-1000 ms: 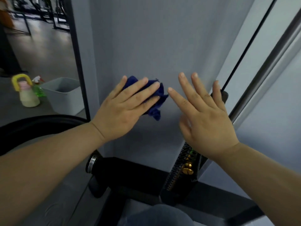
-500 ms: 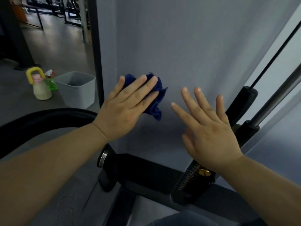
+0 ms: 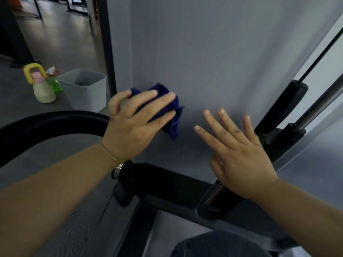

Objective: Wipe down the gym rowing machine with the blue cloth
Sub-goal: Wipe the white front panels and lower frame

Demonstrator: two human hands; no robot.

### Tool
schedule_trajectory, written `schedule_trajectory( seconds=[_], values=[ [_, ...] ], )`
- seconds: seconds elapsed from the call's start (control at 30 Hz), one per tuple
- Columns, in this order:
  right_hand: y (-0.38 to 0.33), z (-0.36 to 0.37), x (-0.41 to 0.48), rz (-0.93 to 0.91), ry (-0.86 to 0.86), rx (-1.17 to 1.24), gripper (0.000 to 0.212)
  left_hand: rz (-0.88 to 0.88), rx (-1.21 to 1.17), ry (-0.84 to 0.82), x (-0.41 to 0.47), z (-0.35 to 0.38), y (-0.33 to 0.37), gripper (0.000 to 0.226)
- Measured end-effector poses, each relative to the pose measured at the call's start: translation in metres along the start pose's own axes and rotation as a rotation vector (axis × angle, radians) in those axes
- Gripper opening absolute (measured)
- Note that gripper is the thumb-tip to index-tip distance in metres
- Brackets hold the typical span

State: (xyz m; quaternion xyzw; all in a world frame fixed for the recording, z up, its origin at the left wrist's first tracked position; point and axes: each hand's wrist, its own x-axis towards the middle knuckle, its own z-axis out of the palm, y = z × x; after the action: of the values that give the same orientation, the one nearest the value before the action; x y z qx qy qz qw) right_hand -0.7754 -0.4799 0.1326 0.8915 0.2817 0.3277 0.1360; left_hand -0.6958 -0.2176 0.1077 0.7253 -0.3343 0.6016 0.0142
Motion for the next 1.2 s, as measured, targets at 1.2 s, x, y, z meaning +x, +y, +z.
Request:
schedule_trajectory(
  seconds=[1.2],
  values=[
    [0.033, 0.001, -0.038, -0.092, -0.058, -0.090, 0.064, 0.230, -0.333, -0.378, -0.108, 0.041, 0.069, 0.031]
  ],
)
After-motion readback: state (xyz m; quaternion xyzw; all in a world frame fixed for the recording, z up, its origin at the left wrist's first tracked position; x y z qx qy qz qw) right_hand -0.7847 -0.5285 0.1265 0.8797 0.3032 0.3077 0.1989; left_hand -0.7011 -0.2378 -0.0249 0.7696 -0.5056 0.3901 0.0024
